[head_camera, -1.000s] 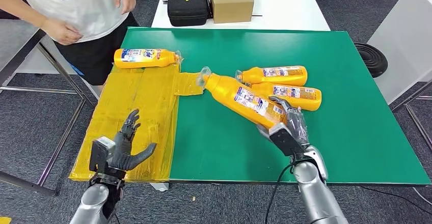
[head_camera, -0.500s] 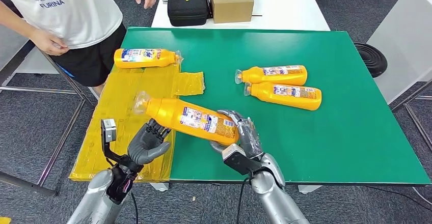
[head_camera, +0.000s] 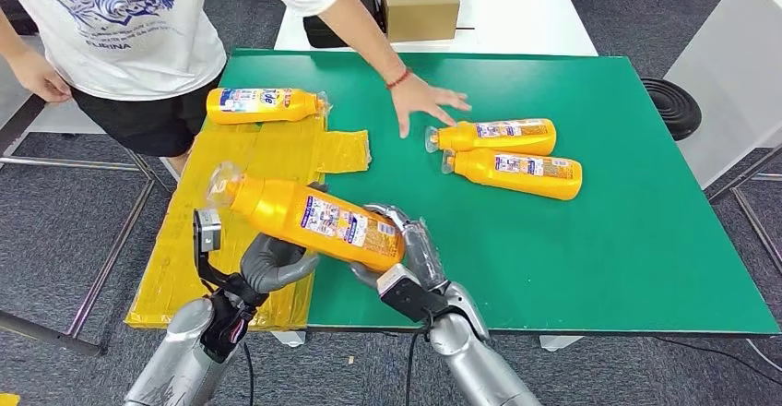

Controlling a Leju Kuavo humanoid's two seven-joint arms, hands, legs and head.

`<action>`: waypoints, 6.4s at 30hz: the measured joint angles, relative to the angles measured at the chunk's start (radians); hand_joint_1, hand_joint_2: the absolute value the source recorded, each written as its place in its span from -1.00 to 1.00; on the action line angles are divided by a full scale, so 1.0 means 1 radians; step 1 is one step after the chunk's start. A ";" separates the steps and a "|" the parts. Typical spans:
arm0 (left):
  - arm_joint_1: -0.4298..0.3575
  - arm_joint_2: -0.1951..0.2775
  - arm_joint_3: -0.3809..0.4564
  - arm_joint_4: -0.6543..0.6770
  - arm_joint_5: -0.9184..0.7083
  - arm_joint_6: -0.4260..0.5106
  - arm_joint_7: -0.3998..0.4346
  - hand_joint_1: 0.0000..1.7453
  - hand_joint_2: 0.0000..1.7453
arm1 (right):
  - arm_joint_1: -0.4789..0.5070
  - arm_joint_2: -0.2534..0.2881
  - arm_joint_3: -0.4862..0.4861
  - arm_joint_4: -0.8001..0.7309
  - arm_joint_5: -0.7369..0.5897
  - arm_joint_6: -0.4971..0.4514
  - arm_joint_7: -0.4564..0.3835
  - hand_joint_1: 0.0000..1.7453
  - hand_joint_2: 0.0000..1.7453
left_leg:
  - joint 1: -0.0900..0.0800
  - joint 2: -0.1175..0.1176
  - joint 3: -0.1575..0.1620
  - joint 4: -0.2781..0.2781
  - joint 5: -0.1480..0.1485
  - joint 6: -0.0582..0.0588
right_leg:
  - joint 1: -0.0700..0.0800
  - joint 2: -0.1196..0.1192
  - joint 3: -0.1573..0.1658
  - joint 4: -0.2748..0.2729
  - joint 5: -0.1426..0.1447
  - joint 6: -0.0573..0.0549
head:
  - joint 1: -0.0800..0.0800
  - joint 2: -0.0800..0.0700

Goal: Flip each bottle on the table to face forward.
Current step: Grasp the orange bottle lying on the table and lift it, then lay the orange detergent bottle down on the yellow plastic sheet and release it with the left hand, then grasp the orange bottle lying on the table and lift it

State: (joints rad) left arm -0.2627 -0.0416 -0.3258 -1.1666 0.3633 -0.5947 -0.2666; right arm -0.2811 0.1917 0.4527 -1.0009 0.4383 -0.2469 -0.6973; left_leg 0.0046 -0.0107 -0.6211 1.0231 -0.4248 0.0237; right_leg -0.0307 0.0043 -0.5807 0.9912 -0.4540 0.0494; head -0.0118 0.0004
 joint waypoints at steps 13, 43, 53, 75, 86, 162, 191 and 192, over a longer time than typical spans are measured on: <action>-0.017 0.000 -0.006 0.000 -0.013 0.026 -0.091 -1.00 1.00 | -0.009 0.002 0.030 0.025 -0.077 0.027 -0.001 1.00 1.00 | 0.000 0.000 0.000 0.000 0.000 0.000 | 0.000 0.000 0.000 0.000 0.000 0.000 | 0.000 0.000; -0.035 -0.033 0.048 -0.003 0.025 0.053 -0.196 1.00 1.00 | 0.004 0.019 0.081 0.074 -0.167 0.068 0.000 1.00 1.00 | 0.000 0.000 0.000 0.000 0.000 0.000 | 0.000 0.000 0.000 0.000 0.000 0.000 | 0.000 0.000; -0.062 -0.018 0.019 0.013 -0.079 -0.017 -0.229 1.00 1.00 | 0.014 0.017 0.077 0.080 -0.173 0.023 -0.002 1.00 1.00 | 0.000 0.000 0.000 0.000 0.000 0.000 | 0.000 0.000 0.000 0.000 0.000 0.000 | 0.000 0.000; -0.099 -0.006 0.011 0.059 -0.085 -0.042 -0.206 1.00 1.00 | 0.029 0.044 0.016 0.104 -0.117 -0.092 -0.002 -1.00 -1.00 | 0.000 0.000 0.000 0.000 0.000 0.000 | 0.000 0.000 0.000 0.000 0.000 0.000 | 0.000 0.000; -0.159 0.027 0.048 0.118 -0.336 0.280 -0.252 1.00 1.00 | 0.061 0.045 -0.019 -0.035 -0.144 -0.073 -0.002 -1.00 -1.00 | 0.000 0.001 0.000 0.000 0.000 0.000 | 0.000 0.001 -0.001 0.000 0.000 0.000 | 0.000 0.000; -0.307 0.276 -0.302 0.400 -1.500 0.543 -0.025 -0.99 1.00 | 0.277 0.002 -0.297 -0.475 -0.407 0.095 0.000 -1.00 -1.00 | 0.000 -0.001 0.006 -0.001 0.001 -0.001 | 0.000 -0.001 0.008 0.000 0.000 0.000 | 0.000 0.000; -0.436 0.324 -0.422 0.484 -1.440 0.361 -0.120 -1.00 1.00 | 0.221 -0.001 -0.295 -0.400 -0.482 0.030 0.000 -1.00 -1.00 | 0.001 0.000 0.007 -0.001 0.001 -0.002 | 0.000 0.000 0.008 0.000 0.000 -0.001 | 0.000 0.000; -0.434 0.329 -0.423 0.478 -1.434 0.362 -0.117 -1.00 1.00 | 0.221 -0.001 -0.295 -0.399 -0.483 0.030 0.000 -1.00 -1.00 | 0.001 0.000 0.007 -0.001 0.001 -0.002 | 0.001 0.000 0.008 0.000 0.000 -0.001 | 0.000 0.000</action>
State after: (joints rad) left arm -0.6969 0.2875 -0.7488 -0.6885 -1.0706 -0.2332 -0.3837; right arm -0.0600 0.1904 0.1579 -1.4003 -0.0443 -0.2171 -0.6970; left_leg 0.0052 -0.0107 -0.6137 1.0224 -0.4236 0.0221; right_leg -0.0302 0.0045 -0.5728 0.9914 -0.4538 0.0489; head -0.0114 0.0004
